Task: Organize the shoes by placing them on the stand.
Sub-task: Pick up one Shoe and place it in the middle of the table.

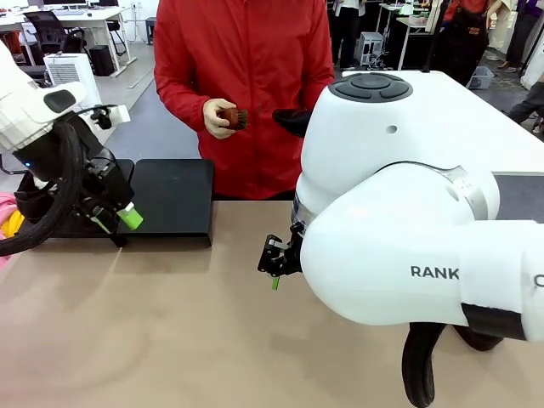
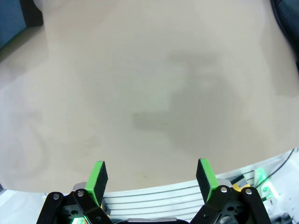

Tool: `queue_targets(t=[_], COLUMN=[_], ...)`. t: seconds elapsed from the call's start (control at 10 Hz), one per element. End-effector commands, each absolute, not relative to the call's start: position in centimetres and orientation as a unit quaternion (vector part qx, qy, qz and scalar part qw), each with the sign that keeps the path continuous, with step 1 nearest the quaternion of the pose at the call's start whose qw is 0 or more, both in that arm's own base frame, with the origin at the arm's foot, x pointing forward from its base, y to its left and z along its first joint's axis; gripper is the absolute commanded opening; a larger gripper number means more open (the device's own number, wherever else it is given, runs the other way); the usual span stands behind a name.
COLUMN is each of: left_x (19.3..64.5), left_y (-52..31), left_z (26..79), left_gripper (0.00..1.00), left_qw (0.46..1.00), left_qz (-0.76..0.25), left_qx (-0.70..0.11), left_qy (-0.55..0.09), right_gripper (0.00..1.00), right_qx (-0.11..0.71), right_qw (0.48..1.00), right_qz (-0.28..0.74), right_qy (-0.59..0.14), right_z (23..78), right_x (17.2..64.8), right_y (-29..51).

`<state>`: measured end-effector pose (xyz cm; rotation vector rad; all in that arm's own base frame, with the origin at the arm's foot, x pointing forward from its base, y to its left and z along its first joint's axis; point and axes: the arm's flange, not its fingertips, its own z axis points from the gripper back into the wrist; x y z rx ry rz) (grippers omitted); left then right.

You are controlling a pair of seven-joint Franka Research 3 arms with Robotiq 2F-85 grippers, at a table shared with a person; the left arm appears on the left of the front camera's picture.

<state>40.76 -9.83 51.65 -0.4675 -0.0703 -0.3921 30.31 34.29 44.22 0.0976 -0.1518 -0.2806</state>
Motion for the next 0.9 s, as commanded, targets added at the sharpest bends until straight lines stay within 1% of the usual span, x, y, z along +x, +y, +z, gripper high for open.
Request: queue_targets(t=[0.0,0.1,0.2,0.5,0.7,0.8], left_x=[41.8,42.5,41.1,41.1,41.1,41.1], left_y=[-8.9,-8.0,-9.5,-9.5,-9.5,-9.5], left_z=[51.9,51.8,51.3,51.3,51.3,51.3], left_gripper=[0.62,0.62,0.62,0.62,0.62,0.62], left_qw=[0.960,0.964,0.956,0.956,0.956,0.956], left_qz=[-0.194,-0.167,-0.192,-0.192,-0.192,-0.192], left_qx=[-0.203,-0.207,-0.221,-0.221,-0.221,-0.221], left_qy=[-0.007,-0.015,-0.019,-0.019,-0.019,-0.019], right_gripper=[1.00,1.00,1.00,1.00,1.00,1.00], right_qx=[0.051,0.051,0.051,0.049,0.015,0.012], right_qw=[0.985,0.985,0.985,0.986,0.984,0.983], right_qz=[-0.144,-0.144,-0.144,-0.140,-0.155,-0.160], right_qy=[-0.076,-0.076,-0.076,-0.076,-0.090,-0.089], right_z=[44.3,44.3,44.3,44.2,44.3,44.8], right_x=[30.1,30.1,30.1,30.3,29.4,29.0], right_y=[34.1,34.1,34.1,34.3,35.2,34.8])
